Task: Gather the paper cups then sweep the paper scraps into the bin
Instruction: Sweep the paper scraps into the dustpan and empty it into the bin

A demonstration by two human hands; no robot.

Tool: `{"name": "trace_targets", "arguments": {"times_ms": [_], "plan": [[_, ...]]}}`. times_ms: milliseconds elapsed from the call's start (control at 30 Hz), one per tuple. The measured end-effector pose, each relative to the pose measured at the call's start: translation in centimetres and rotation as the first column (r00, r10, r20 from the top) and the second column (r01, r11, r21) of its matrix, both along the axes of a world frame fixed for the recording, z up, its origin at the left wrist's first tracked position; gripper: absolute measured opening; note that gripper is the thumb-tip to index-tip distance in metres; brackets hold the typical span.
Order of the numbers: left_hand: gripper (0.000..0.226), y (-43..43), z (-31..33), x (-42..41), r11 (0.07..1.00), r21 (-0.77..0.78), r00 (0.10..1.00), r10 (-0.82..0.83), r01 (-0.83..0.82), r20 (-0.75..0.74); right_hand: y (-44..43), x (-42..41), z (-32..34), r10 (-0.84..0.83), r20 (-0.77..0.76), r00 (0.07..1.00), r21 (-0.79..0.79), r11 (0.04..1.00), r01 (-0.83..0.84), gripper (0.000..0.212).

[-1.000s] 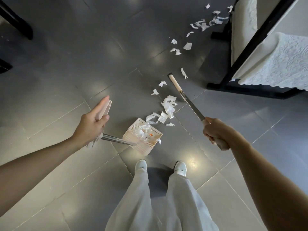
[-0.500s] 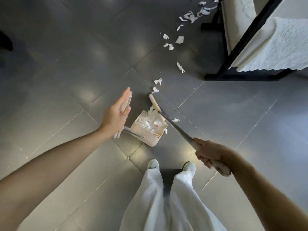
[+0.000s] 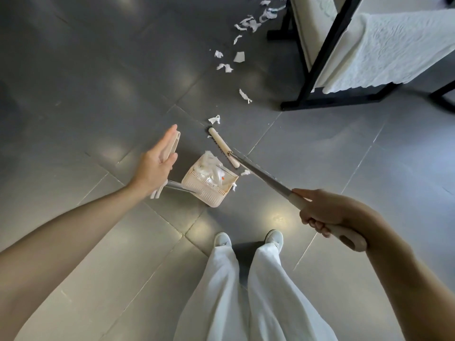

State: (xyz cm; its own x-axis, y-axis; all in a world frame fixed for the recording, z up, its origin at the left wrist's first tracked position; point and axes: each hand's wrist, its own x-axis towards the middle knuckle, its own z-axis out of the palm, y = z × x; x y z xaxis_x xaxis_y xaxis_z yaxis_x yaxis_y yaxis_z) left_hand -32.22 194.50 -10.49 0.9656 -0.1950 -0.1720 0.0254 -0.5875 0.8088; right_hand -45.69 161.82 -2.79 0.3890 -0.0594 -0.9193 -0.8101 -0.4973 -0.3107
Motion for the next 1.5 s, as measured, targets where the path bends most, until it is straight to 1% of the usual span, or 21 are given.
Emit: {"name": "trace_targets", "arguments": {"times_ms": [100,167,267,367,433,600,700,767,833,933,1000,1067,1133,1233,1400,1500], "plan": [[0.071,-1.0,0.1,0.2,0.998,0.058,1.000,-0.016,0.017,-0.014,-1.1,-0.6,-0.3,-0.083,0.021,0.996,-0.023,0.996,0.083,0.048],[0.067,-1.9,0.2,0.4,0.996,0.064,0.998,-0.057,0.058,-0.017,-1.8,-1.1,-0.8,-0.118,0.044,0.992,-0.057,0.991,0.121,0.047],[0.063,-3.4,0.3,0.9,0.992,0.059,0.993,-0.113,0.115,-0.036,-2.1,-1.8,-2.3,-0.108,0.084,0.991,-0.128,0.985,0.118,0.036],[0.061,-4.7,0.2,1.1,0.989,0.082,0.993,-0.118,0.120,-0.033,-0.8,-2.1,-3.8,-0.093,0.086,0.992,-0.152,0.983,0.105,0.021],[0.062,-5.3,-0.1,1.4,0.989,0.078,0.992,-0.122,0.124,-0.025,0.7,-2.0,-4.6,-0.095,0.080,0.992,-0.127,0.986,0.105,0.016],[0.063,-5.1,-0.4,2.2,0.990,0.090,0.994,-0.108,0.111,-0.033,4.2,-1.8,-5.2,0.004,0.037,0.999,-0.010,1.000,-0.004,0.039],[0.064,-4.7,-0.3,2.2,0.988,0.097,0.993,-0.120,0.121,-0.024,5.0,-1.1,-4.5,0.076,0.007,0.997,0.016,0.997,-0.076,0.041],[0.064,-4.0,-0.3,2.1,0.986,0.116,0.993,-0.117,0.118,-0.019,5.0,-0.3,-3.6,0.114,-0.009,0.993,0.036,0.993,-0.114,0.038],[0.065,-3.1,-0.4,2.2,0.988,0.120,0.995,-0.099,0.100,-0.011,4.6,0.4,-2.4,0.072,-0.036,0.997,0.080,0.994,-0.069,0.035],[0.064,-1.5,-0.1,2.9,0.998,0.066,1.000,-0.021,0.022,-0.014,3.8,1.7,-0.5,0.049,-0.058,0.997,0.107,0.993,-0.043,0.032],[0.067,-0.4,0.5,3.7,0.999,0.038,0.999,0.019,-0.017,-0.028,3.6,3.0,0.4,0.034,-0.054,0.998,0.123,0.992,-0.028,0.037],[0.067,0.6,1.0,4.7,0.998,0.015,0.998,0.054,-0.054,-0.037,3.5,4.5,1.1,0.040,-0.030,0.999,0.125,0.992,-0.036,0.044],[0.068,1.3,1.2,6.0,0.996,-0.008,0.995,0.094,-0.094,-0.028,3.4,6.2,1.7,0.048,0.001,0.999,0.111,0.993,-0.048,0.046],[0.068,2.0,1.4,8.1,0.994,-0.014,0.994,0.113,-0.113,-0.009,2.7,9.2,2.0,0.003,0.041,0.999,0.103,0.995,-0.008,0.049],[0.067,3.3,0.3,11.5,0.987,-0.032,0.988,0.154,-0.155,-0.030,1.7,16.1,1.7,0.020,0.155,0.988,0.025,0.999,-0.024,0.043],[0.069,4.4,-0.4,13.9,0.979,-0.012,0.979,0.202,-0.203,-0.038,1.1,20.9,0.2,0.110,0.256,0.960,-0.095,0.992,-0.088,0.033]]}}
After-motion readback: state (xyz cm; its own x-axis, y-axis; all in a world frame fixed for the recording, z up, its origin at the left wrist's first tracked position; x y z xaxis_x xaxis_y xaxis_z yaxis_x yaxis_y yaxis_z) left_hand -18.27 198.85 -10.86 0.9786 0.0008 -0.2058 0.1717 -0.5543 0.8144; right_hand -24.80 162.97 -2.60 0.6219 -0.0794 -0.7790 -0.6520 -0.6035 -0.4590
